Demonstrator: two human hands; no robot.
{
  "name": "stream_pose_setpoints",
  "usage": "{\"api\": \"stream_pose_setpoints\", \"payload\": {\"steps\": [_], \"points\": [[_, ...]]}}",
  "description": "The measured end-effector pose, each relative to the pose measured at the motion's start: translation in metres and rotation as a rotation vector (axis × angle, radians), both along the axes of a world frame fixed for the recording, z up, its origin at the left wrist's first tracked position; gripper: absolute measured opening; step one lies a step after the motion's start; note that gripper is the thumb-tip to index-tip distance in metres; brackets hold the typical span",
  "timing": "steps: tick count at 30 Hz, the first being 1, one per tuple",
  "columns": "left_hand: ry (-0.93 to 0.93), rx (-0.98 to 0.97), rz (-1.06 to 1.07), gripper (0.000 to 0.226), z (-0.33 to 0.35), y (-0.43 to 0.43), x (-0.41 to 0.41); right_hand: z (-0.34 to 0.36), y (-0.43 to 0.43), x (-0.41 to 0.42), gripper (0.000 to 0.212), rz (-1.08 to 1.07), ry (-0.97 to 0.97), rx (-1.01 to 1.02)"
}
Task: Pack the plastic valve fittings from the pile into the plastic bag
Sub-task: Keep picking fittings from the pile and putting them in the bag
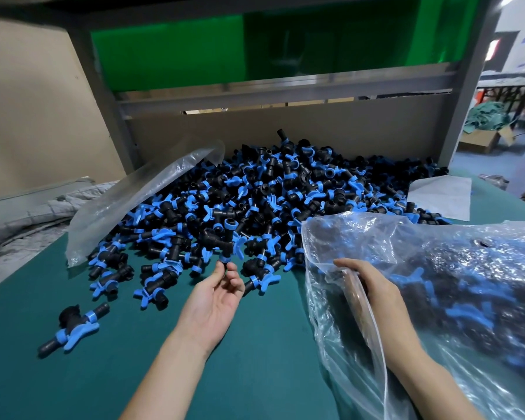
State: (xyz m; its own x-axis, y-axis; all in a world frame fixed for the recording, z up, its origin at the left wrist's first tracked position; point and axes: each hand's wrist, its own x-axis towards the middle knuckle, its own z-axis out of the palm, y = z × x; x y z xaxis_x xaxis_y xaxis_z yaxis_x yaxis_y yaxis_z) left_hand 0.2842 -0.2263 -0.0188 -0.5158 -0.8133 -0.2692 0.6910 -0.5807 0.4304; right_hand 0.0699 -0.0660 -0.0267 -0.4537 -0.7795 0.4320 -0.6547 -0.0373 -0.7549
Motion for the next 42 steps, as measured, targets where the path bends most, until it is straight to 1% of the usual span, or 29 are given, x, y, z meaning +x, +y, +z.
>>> {"api": "stream_pose_setpoints", "payload": {"steps": [3, 6, 7, 9, 12, 14, 16, 19, 22, 26, 32, 34, 36, 42], "points": [[-0.017, -0.004, 0.002, 0.011, -0.001, 0.0, -0.001, 0.0, -0.001, 0.0, 0.049, 0.002, 0.0, 0.001], [-0.046, -0.042, 0.005, 0.018, -0.001, 0.001, -0.002, -0.002, -0.001, -0.002, 0.049, 0.002, 0.011, 0.003], [-0.093, -0.092, 0.014, 0.02, 0.0, 0.001, -0.003, -0.003, -0.001, -0.002, 0.049, 0.004, 0.015, 0.006], [-0.283, -0.266, 0.055, 0.019, 0.0, 0.004, -0.006, -0.004, -0.002, -0.002, 0.046, 0.014, 0.033, -0.003], [-0.567, -0.545, 0.105, 0.02, -0.003, 0.013, -0.015, -0.005, -0.005, -0.001, 0.032, 0.029, 0.039, -0.041], [-0.662, -0.657, 0.094, 0.02, -0.006, 0.019, -0.02, -0.004, -0.007, 0.0, 0.027, 0.035, 0.013, -0.056], [-0.708, -0.731, 0.073, 0.02, -0.008, 0.024, -0.025, -0.004, -0.008, 0.001, 0.029, 0.052, 0.008, -0.064], [-0.73, -0.784, 0.044, 0.017, -0.008, 0.029, -0.029, -0.003, -0.008, 0.003, 0.031, 0.077, 0.079, -0.04], [-0.714, -0.814, 0.003, 0.016, -0.009, 0.034, -0.032, -0.003, -0.008, 0.003, 0.028, 0.092, 0.15, -0.015], [-0.716, -0.845, -0.001, 0.015, -0.007, 0.038, -0.033, -0.002, -0.009, 0.001, 0.026, 0.111, 0.183, -0.019], [-0.72, -0.946, -0.01, 0.01, -0.008, 0.042, -0.034, -0.005, -0.011, 0.0, 0.033, 0.098, 0.351, 0.086], [-0.707, -0.949, 0.001, 0.011, -0.008, 0.041, -0.033, -0.006, -0.012, 0.0, 0.038, 0.085, 0.325, 0.086], [-0.678, -0.9, 0.014, 0.012, -0.008, 0.039, -0.032, -0.008, -0.013, -0.001, 0.038, 0.081, 0.273, 0.067], [-0.643, -0.786, 0.027, 0.018, -0.008, 0.034, -0.029, -0.008, -0.013, 0.001, 0.018, 0.061, 0.107, -0.023]]}}
